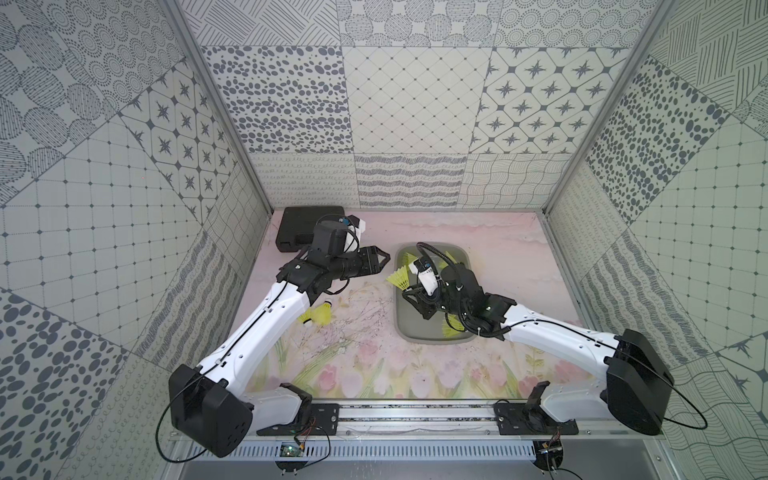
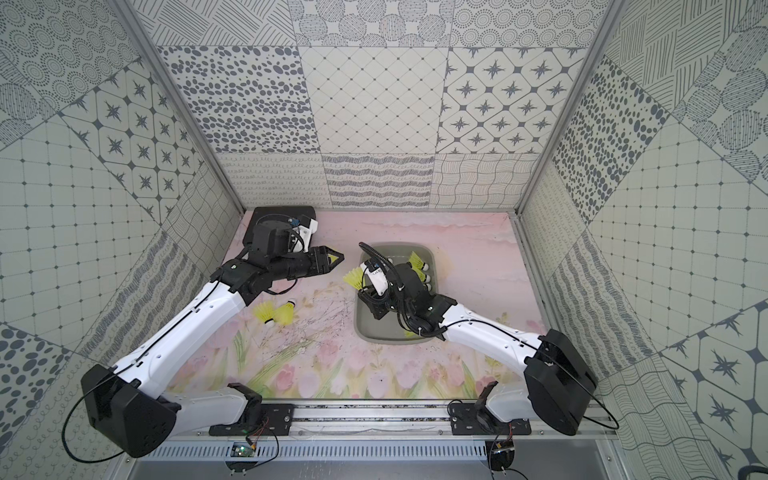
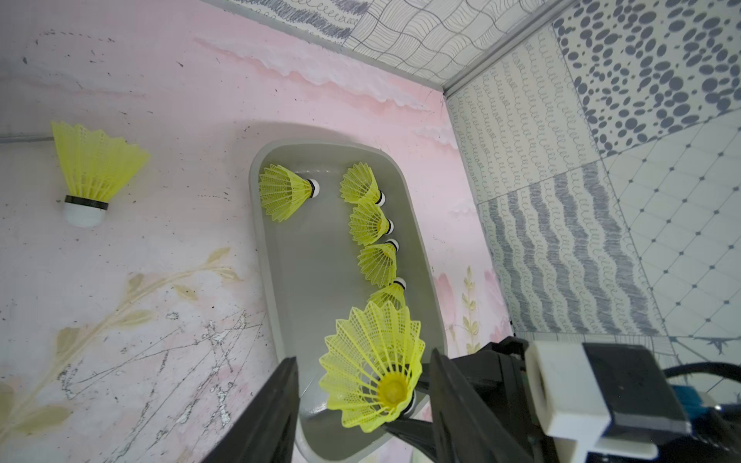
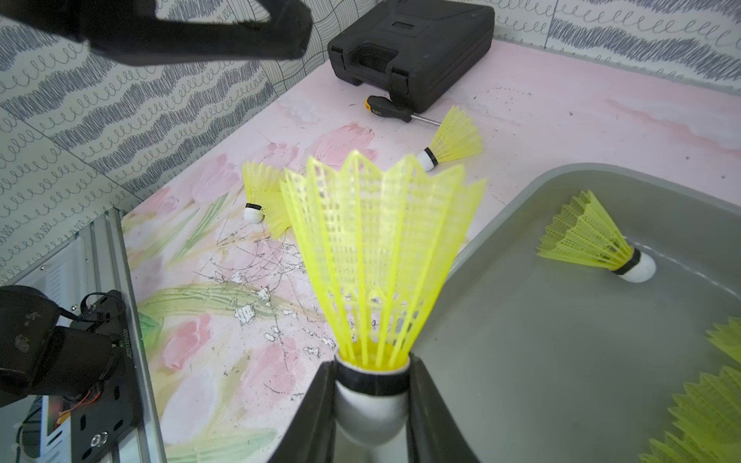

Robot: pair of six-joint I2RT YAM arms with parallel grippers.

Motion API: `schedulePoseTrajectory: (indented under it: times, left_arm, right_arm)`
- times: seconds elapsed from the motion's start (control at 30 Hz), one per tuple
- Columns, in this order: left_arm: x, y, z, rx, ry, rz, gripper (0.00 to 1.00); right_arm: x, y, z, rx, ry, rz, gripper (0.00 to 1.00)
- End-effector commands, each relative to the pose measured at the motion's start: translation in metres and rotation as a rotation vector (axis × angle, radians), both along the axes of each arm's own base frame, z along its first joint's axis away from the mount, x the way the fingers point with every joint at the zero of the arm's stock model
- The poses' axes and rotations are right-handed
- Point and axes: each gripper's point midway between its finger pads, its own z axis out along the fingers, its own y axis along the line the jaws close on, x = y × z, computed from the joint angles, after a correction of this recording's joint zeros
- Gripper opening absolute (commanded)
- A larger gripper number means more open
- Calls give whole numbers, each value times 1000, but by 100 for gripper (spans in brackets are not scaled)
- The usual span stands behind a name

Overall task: Put the shuttlecocks into the storage box
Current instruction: Place the shuttlecock in the storage box.

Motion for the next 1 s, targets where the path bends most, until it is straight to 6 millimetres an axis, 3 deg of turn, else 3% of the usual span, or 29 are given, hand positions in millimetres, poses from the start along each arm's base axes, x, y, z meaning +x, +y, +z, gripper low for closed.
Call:
schedulePoseTrajectory:
  times: [0.0,0.3,0.63,0.97]
  left_arm:
    - [-42,-3,-15,153,14,-314,54]
    - [-64,-23,-11,89,103,-532,49]
    - [-69,-32,-3,32,101,-598,49]
    - [-65,-36,-16,35,152,-602,40]
  right_arm:
    - [-4,-9,10,-26,-78,25,22]
    - [-17,-11,15,-30,-101,94,22]
    - [-22,-4,14,-25,-88,137,22]
    - [-23,-2,16,-20,-87,149,22]
